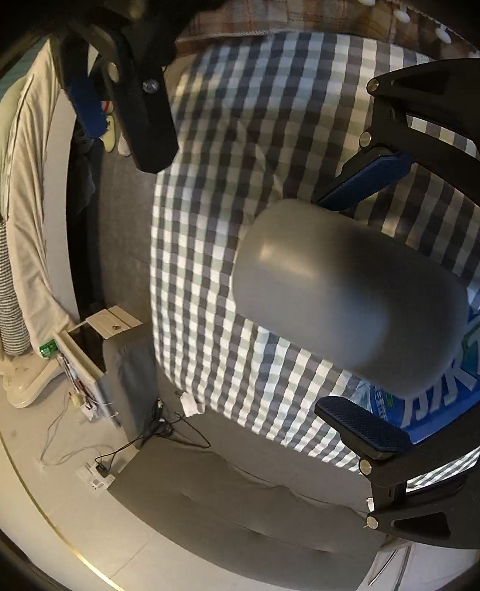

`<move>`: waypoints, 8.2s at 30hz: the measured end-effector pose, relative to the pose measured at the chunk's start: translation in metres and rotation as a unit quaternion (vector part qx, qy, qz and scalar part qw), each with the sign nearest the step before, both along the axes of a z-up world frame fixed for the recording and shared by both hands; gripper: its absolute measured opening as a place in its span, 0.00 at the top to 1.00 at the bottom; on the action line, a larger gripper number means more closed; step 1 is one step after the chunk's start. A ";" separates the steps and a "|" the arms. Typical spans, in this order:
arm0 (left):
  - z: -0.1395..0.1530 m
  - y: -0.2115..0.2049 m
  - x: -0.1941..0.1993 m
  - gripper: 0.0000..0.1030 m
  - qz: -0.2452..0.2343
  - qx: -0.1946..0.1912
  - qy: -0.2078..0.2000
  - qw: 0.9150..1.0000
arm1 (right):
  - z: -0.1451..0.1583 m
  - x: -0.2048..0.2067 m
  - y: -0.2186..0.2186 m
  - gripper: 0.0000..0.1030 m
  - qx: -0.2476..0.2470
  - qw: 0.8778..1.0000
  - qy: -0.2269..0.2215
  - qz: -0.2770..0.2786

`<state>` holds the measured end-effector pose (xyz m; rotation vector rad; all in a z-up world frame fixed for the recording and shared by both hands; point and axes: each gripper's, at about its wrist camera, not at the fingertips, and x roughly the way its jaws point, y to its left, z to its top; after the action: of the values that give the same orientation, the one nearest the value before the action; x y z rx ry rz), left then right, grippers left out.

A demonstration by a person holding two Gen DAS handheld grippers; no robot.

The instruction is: Flip cup upside down

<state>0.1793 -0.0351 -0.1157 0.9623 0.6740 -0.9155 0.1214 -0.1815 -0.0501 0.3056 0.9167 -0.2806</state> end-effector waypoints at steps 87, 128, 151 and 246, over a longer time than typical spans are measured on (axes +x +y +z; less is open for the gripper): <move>0.065 0.257 -0.105 0.00 0.473 -0.220 0.071 0.850 | 0.046 -0.066 0.167 0.00 -0.020 0.985 0.075 0.153; 0.031 0.291 -0.075 0.00 0.492 -0.185 0.103 0.844 | -0.017 0.005 0.223 0.28 0.070 0.974 0.114 0.182; 0.019 0.256 -0.063 0.00 0.491 -0.167 0.085 0.851 | -0.030 -0.018 0.228 0.28 -0.104 0.959 -0.133 0.230; 0.072 0.244 -0.169 0.00 0.482 -0.269 -0.033 0.834 | 0.025 -0.148 0.174 0.05 -0.108 0.972 -0.118 0.174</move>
<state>0.0108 0.2093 -0.0438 0.0686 0.6735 -0.1246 -0.0268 -0.0071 -0.0252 -0.0269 0.6808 -0.0176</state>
